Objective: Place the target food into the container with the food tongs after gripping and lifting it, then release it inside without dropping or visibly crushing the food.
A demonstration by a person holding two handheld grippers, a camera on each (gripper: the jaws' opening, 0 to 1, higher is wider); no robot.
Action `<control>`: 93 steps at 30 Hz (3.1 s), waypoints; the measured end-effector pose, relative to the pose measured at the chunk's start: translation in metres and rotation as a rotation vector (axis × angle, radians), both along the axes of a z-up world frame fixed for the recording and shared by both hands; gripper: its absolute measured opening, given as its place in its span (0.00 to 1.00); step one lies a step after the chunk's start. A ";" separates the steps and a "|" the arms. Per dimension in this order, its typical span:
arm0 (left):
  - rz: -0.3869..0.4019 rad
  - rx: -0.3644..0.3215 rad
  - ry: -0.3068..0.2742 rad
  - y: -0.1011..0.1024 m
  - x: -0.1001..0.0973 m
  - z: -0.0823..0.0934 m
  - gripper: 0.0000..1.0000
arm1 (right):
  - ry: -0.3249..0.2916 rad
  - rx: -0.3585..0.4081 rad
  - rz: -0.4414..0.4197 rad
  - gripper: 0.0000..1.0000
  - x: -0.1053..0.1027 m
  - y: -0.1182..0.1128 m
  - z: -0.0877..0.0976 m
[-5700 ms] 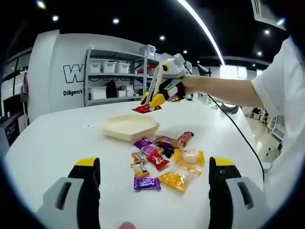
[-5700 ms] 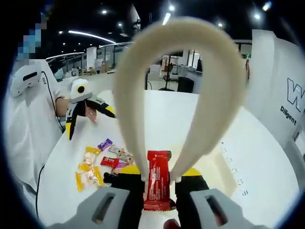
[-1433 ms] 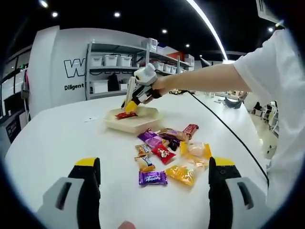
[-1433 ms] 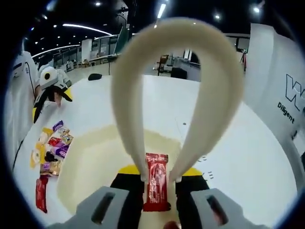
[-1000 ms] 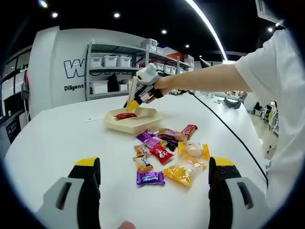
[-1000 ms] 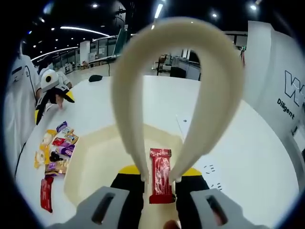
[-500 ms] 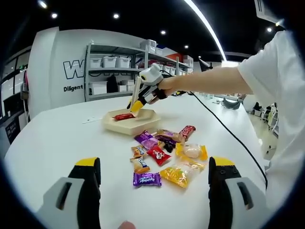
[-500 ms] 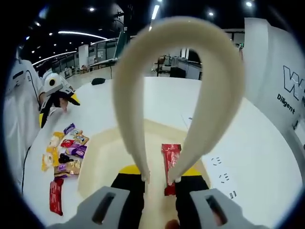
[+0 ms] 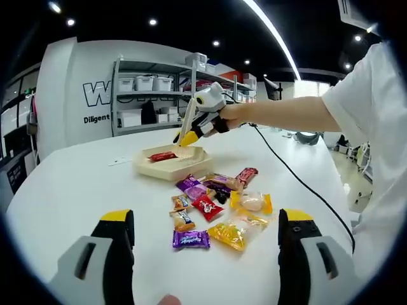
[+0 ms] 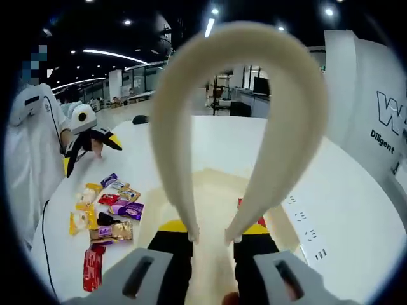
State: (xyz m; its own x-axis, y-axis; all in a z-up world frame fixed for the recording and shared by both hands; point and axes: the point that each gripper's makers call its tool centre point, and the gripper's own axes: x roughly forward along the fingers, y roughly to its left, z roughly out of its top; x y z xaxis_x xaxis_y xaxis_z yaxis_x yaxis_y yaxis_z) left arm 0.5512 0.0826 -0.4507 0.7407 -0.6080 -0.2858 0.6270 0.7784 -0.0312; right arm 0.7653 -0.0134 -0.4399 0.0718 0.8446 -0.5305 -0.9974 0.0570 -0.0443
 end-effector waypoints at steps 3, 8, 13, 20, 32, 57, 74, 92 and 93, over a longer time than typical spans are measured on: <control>-0.005 -0.001 0.002 -0.003 -0.001 0.000 0.92 | 0.006 0.024 0.003 0.19 -0.009 -0.002 0.006; -0.009 -0.005 -0.001 -0.006 -0.001 0.002 0.93 | -0.008 0.042 0.005 0.19 -0.022 -0.004 0.013; -0.004 -0.022 0.001 -0.008 0.000 0.004 0.95 | -0.018 0.067 0.016 0.19 -0.040 -0.004 0.023; -0.018 -0.034 -0.002 -0.015 -0.003 0.005 0.96 | -0.031 0.088 0.058 0.19 -0.068 -0.003 0.034; -0.036 -0.041 -0.007 -0.023 -0.006 0.005 0.96 | -0.035 0.093 0.088 0.20 -0.104 -0.014 0.033; -0.073 -0.045 0.006 -0.034 -0.010 -0.001 0.95 | -0.010 0.055 0.137 0.21 -0.156 -0.053 0.001; -0.075 -0.039 0.011 -0.033 -0.010 -0.003 0.95 | 0.017 0.026 0.174 0.21 -0.164 -0.061 -0.019; -0.076 -0.030 0.014 -0.035 -0.009 -0.003 0.95 | 0.015 0.012 0.200 0.22 -0.161 -0.065 -0.031; -0.076 -0.030 0.014 -0.035 -0.009 -0.003 0.95 | 0.015 0.013 0.198 0.22 -0.161 -0.065 -0.032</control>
State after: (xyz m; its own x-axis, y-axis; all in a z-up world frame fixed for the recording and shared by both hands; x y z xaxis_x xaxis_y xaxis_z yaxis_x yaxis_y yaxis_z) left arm 0.5417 0.0479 -0.4540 0.6882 -0.6707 -0.2766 0.6834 0.7273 -0.0632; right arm 0.6047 -0.0786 -0.4714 -0.1047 0.8480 -0.5195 -0.9897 -0.1404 -0.0296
